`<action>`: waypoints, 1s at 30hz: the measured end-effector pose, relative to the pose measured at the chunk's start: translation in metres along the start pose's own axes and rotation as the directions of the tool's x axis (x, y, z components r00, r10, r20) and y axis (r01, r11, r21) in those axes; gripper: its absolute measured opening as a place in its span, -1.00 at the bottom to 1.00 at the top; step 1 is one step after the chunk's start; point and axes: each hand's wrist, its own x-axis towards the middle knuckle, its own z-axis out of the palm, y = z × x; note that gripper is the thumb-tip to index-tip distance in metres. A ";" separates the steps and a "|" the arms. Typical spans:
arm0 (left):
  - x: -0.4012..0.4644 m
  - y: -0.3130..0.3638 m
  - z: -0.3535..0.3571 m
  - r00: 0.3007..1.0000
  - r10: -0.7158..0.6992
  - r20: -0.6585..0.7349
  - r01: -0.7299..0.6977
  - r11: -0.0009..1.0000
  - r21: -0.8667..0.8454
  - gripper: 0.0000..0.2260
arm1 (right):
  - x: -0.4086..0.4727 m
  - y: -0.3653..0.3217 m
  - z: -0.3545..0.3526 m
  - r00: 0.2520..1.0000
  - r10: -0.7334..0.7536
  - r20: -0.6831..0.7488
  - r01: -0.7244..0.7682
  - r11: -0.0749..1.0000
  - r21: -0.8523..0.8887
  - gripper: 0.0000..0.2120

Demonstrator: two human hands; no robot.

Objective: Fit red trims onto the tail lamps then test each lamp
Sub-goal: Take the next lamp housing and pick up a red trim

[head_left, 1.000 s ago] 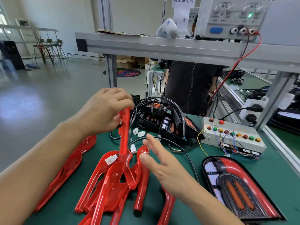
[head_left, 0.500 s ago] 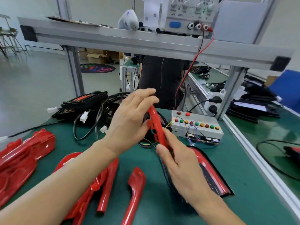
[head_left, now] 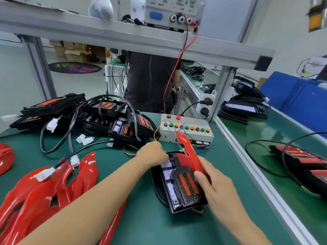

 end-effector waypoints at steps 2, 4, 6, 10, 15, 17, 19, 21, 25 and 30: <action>-0.002 0.008 0.003 1.000 0.006 0.015 -0.007 0.998 0.067 -0.91 | 0.000 0.000 -0.001 1.000 -0.029 -0.004 0.029 0.999 -0.025 -0.64; -0.002 0.009 0.004 0.999 -0.027 0.019 0.027 1.000 0.006 -0.86 | -0.002 0.000 -0.001 0.999 -0.036 0.002 0.036 0.998 -0.046 -0.65; -0.005 0.006 0.003 0.995 -0.073 0.071 0.092 0.942 -0.321 -0.82 | -0.004 0.000 -0.003 0.999 -0.033 -0.006 0.033 0.997 -0.065 -0.70; -0.019 0.003 0.009 0.942 -0.105 0.319 0.334 0.374 -0.865 -0.73 | -0.006 -0.006 -0.007 1.000 -0.010 -0.003 0.010 0.997 -0.077 -0.67; -0.027 0.004 0.010 0.918 0.090 0.387 0.386 0.029 -0.922 -0.69 | -0.017 -0.020 -0.006 0.997 -0.075 0.030 0.080 0.969 -0.235 -0.61; -0.030 0.008 0.008 0.927 0.045 0.372 0.373 -0.006 -0.928 -0.75 | -0.023 -0.029 -0.002 0.990 -0.138 0.041 0.143 0.923 -0.357 -0.64; -0.033 0.011 0.007 0.942 -0.022 0.335 0.334 -0.026 -0.942 -0.85 | -0.029 -0.036 0.005 0.978 -0.209 0.002 0.187 0.867 -0.462 -0.61; -0.036 0.014 0.006 0.948 -0.030 0.318 0.316 -0.053 -0.947 -0.87 | -0.031 -0.041 0.013 0.965 -0.259 -0.041 0.196 0.818 -0.541 -0.63; -0.038 0.014 0.007 0.953 -0.057 0.297 0.295 -0.037 -0.955 -0.84 | -0.031 -0.045 0.020 0.954 -0.276 -0.115 0.155 0.785 -0.600 -0.71; -0.039 0.015 0.012 0.963 -0.073 0.260 0.262 0.018 -0.965 -0.80 | -0.024 -0.043 0.025 0.959 -0.260 -0.115 0.134 0.771 -0.623 -0.50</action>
